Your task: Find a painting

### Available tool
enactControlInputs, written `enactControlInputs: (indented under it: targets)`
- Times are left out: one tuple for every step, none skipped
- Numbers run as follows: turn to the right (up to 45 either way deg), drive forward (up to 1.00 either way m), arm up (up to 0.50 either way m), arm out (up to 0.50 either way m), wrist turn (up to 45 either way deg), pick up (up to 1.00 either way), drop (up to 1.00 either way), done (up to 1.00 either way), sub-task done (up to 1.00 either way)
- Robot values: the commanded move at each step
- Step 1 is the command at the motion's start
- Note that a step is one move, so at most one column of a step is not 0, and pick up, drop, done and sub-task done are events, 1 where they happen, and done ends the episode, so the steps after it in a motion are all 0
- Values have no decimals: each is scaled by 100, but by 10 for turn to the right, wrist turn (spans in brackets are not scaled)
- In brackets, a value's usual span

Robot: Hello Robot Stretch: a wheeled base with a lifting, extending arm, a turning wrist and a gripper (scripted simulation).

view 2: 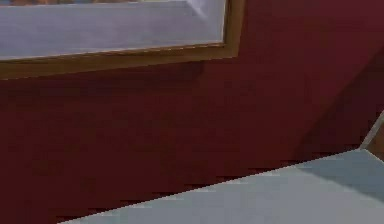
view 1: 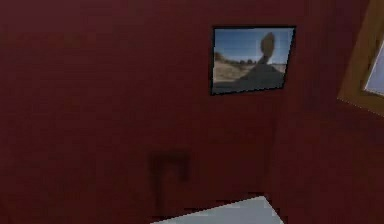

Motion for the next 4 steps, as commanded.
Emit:
enactControlInputs:
  targets:
    - [-60, 0, 0, 0, 0, 0, 0, 0, 0]
    - [0, 25, 0, 0, 0, 0, 0, 0, 0]
    - [240, 0, 0, 0, 0, 0, 0, 0, 0]
    - [0, 0, 0, 0, 0, 0, 0, 100, 0]
